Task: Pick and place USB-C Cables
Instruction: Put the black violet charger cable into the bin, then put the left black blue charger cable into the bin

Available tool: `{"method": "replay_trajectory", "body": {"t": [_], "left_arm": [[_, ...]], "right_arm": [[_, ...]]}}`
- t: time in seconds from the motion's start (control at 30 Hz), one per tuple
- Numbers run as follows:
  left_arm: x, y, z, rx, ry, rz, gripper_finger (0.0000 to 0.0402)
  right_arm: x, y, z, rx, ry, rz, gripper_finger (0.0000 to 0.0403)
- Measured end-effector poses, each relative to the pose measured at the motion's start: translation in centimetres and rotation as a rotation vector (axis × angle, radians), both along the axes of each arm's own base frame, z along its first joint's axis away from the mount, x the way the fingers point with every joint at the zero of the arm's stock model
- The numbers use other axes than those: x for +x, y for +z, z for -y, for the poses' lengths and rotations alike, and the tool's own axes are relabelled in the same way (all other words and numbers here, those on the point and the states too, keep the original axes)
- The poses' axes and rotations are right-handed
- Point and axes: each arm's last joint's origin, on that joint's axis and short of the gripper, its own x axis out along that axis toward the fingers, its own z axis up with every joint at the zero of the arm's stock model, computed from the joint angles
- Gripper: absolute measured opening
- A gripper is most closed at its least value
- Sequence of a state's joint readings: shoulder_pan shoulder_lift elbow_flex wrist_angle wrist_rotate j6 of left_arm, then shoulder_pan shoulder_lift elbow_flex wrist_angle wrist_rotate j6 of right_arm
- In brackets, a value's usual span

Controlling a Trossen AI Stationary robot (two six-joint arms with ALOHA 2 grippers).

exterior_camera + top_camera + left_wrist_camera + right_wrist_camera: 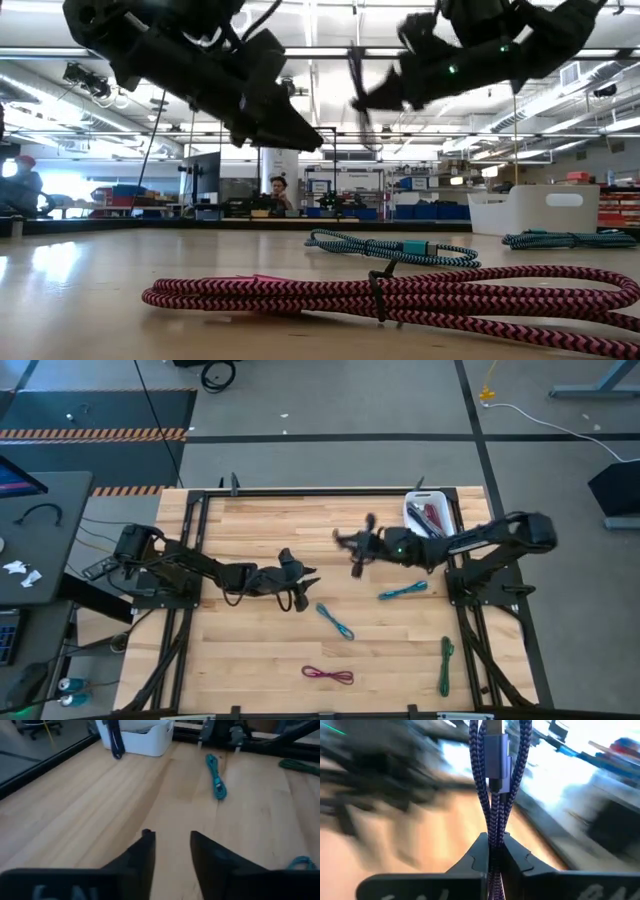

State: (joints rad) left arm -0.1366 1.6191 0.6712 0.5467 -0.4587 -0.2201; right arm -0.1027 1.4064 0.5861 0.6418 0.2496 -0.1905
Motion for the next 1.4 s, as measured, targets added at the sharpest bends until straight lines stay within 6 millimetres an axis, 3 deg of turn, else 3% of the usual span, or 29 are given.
{"method": "replay_trajectory", "body": {"t": [0.13,0.27,0.37,0.47,0.63,0.87,1.0,1.1,1.27,1.4], "left_arm": [[-0.2,-0.4,-0.7,0.024,0.060,-0.057,0.0172],[-0.3,-0.4,-0.9,0.056,0.137,-0.054,0.0196],[-0.4,-0.4,-0.9,0.073,0.173,-0.051,0.0202],[-0.4,-0.4,-0.9,0.075,0.177,-0.050,0.0200],[-0.4,-0.4,-0.9,0.079,0.176,-0.053,0.0188],[-0.4,-0.4,-0.7,0.081,0.168,-0.060,0.0176],[-0.5,-0.4,-0.4,0.081,0.158,-0.059,0.0174],[-0.5,-0.4,-0.2,0.082,0.151,-0.059,0.0173],[-0.5,-0.4,0.0,0.082,0.139,-0.059,0.0173],[-0.5,-0.5,0.6,0.104,0.054,-0.082,0.0173]], "right_arm": [[-3.8,-0.1,2.8,-0.006,-0.284,-0.218,0.0023],[-8.8,-0.2,6.4,0.065,-0.683,-0.411,0.0023],[-12.1,0.4,8.5,0.205,-0.902,-0.477,0.0023],[-14.7,-0.2,9.8,0.390,-1.006,-0.576,0.0028],[-15.5,-1.3,11.7,0.494,-1.034,-0.607,0.0090],[-15.1,-1.8,11.9,0.481,-1.051,-0.681,0.0206],[-14.7,-0.8,11.3,0.445,-0.967,-0.633,0.0234],[-13.8,0.3,9.9,0.425,-0.790,-0.577,0.0233],[-11.4,1.9,5.7,0.415,-0.364,-0.387,0.0216],[-9.6,0.2,0.7,0.400,0.139,-0.206,0.0205]]}}
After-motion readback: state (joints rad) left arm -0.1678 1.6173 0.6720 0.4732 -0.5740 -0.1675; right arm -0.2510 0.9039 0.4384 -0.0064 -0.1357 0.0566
